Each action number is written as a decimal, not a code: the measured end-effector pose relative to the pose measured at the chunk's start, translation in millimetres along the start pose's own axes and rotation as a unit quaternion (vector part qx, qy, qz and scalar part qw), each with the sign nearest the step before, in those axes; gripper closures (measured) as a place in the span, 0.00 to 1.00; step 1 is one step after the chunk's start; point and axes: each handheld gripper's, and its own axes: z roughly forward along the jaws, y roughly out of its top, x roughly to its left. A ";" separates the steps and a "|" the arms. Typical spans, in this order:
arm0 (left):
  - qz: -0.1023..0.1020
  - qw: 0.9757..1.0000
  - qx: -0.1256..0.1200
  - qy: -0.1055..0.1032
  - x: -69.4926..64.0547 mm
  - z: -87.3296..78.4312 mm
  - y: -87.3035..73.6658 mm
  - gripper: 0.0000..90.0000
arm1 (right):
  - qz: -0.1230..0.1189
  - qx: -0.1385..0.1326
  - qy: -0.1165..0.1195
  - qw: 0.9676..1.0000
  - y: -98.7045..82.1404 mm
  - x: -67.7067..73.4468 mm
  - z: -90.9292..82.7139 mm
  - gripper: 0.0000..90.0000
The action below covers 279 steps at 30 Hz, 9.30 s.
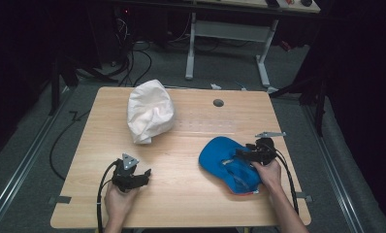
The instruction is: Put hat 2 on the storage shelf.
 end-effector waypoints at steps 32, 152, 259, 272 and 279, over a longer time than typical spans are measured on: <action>0.033 0.999 -0.015 -0.025 -16.8 -6.3 -3.8 0.30 | 0.044 -0.025 0.093 0.994 -29.8 25.8 -23.5 0.96; 0.207 0.971 -0.107 -0.060 -104.6 -3.6 55.0 0.30 | -0.010 0.051 0.205 0.977 52.1 100.1 -13.2 0.96; 0.071 0.963 -0.148 -0.214 -44.7 -26.3 177.1 0.96 | -0.042 -0.020 -0.128 0.991 -40.7 53.2 3.9 0.40; 0.056 0.964 -0.167 -0.197 -39.2 -9.3 204.1 0.96 | -0.041 -0.020 -0.128 0.991 -40.7 53.4 3.9 0.40; 0.043 0.966 -0.170 -0.191 -39.1 13.1 214.7 0.96 | -0.041 -0.020 -0.128 0.991 -40.8 53.5 3.9 0.40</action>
